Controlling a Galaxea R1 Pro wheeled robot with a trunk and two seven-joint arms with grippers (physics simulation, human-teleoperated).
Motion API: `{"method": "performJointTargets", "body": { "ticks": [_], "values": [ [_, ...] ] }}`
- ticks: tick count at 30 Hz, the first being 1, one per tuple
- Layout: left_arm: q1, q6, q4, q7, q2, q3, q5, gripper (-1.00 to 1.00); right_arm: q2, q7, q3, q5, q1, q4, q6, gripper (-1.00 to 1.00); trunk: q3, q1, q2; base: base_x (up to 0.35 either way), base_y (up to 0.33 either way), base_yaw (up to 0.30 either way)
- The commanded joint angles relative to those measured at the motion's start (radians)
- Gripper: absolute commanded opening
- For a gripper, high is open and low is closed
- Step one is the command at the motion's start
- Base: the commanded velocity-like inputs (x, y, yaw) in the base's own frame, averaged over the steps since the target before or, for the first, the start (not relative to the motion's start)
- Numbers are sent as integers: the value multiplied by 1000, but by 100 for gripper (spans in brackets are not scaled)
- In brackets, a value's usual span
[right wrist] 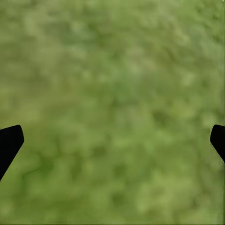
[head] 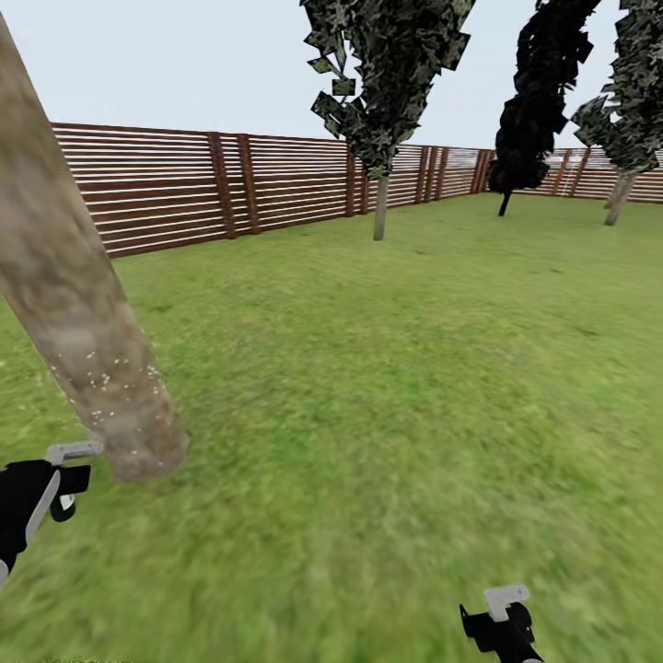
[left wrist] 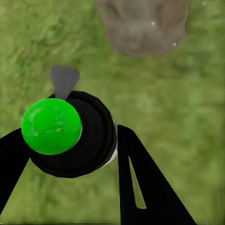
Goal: In the garden, pick up the pesticide atomizer on the floor and spray pesticide onto both trees until each tree trunk is fully covered.
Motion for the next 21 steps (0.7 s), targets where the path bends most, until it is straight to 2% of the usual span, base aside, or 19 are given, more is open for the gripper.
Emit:
{"method": "performJointTargets", "body": {
  "ticks": [1, 6, 12, 17, 21],
  "values": [
    [-1, 5, -2, 2, -1, 1, -3, -100, 0, -2, 9, -8, 0, 0, -2, 100, -1, 0, 0, 194, -226, 269],
    [-1, 6, -8, 3, -4, -1, -2, -100, 0, -1, 9, -8, 0, 0, -2, 100, -1, 0, 0, 212, -218, 273],
    [-1, 7, -13, 3, -15, -2, -2, -100, 0, -1, 9, -8, 0, 0, -2, 100, -1, 0, 0, 186, -224, 31],
    [2, 4, 17, 4, -12, 3, -3, -100, 0, -1, 9, -8, 0, 0, -1, 100, -1, 0, 0, 149, -239, 0],
    [13, -4, 33, 26, -12, 4, -2, -100, 0, -1, 9, -8, 0, 0, -2, 100, -1, 0, 0, 152, -239, 174]
  ]
}}
